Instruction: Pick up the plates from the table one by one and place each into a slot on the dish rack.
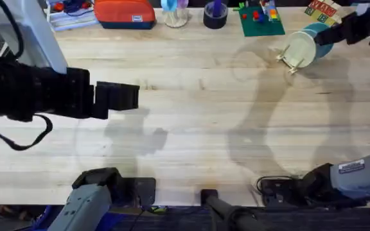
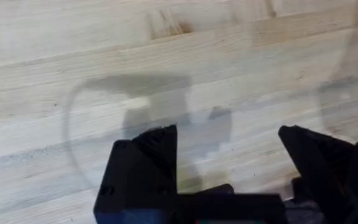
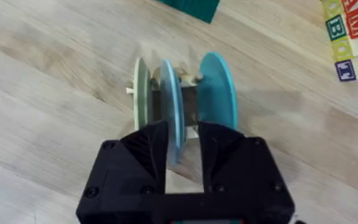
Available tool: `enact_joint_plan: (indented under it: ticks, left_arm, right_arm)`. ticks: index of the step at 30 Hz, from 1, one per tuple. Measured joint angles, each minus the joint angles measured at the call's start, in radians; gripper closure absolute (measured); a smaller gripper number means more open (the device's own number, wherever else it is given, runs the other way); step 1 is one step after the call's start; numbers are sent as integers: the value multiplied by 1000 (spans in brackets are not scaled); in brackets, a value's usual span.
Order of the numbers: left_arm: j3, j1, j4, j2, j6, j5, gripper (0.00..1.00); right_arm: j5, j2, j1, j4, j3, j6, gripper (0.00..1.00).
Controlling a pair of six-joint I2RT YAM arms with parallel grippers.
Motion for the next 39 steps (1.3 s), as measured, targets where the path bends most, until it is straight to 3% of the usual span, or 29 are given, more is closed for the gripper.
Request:
enact_joint_plan:
  ticks: [15, 18, 23, 27, 33, 39]
  left_arm:
    - [0, 0, 0, 0, 0, 0, 7]
    - [0, 0, 0, 0, 0, 0, 7]
    - [0, 0, 0, 0, 0, 0, 8]
    - [0, 0, 0, 0, 0, 0, 7]
    - [0, 0, 0, 0, 0, 0, 7]
    - [0, 0, 0, 0, 0, 0, 7]
  right_arm:
    - [0, -52, 0, 20, 30, 11, 683]
    - [0, -113, 0, 15, 41, 28, 610]
    - [-1, -223, 0, -60, 51, 61, 360]
    - [-1, -297, 0, -94, 51, 84, 264]
    - [0, -420, 9, -123, 51, 219, 188]
    - [-4, -549, 61, -306, 52, 315, 175]
